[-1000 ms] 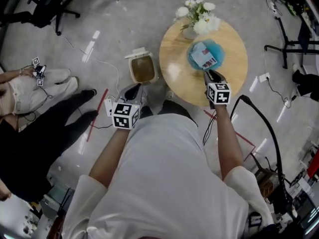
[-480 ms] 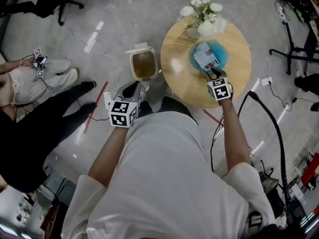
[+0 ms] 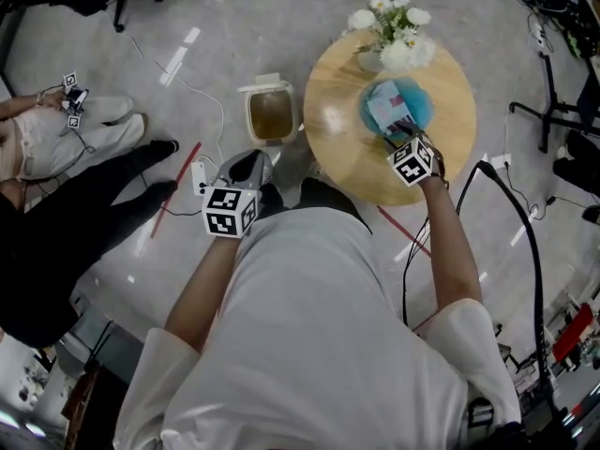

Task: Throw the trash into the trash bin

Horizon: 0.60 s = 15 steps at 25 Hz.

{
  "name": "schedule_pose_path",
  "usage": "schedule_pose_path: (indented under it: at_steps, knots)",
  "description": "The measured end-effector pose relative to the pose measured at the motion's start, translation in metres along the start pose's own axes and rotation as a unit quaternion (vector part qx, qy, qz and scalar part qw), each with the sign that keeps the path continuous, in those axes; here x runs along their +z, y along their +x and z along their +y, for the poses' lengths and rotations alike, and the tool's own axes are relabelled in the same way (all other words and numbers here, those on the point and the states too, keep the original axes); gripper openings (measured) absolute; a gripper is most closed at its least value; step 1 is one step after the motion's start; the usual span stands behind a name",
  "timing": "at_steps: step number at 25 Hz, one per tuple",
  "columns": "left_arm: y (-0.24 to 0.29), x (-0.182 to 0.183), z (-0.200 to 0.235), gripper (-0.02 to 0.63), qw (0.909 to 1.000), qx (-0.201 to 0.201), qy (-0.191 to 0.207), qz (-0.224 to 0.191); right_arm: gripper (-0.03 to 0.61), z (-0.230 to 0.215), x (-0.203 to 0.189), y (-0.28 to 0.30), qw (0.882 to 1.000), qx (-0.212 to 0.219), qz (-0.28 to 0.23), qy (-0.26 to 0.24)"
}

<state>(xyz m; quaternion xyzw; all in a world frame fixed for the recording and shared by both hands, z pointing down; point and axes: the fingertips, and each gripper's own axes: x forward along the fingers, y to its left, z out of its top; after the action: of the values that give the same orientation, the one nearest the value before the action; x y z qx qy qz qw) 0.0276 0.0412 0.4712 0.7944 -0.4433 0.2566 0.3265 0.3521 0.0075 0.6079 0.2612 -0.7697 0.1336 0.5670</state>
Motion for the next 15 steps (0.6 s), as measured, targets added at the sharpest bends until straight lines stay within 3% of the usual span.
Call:
schedule_pose_path:
  at_steps: [6, 15]
  knots:
    - [-0.001, -0.005, 0.002, 0.003, 0.9999, 0.011, -0.008, -0.003, 0.209, -0.001, -0.001, 0.013, 1.000, 0.012, 0.012, -0.011]
    - [-0.002, -0.011, 0.003, 0.003, 0.9997, 0.018, -0.017, -0.004, 0.071, -0.005, -0.001, 0.018, 1.000, 0.006, 0.011, 0.008]
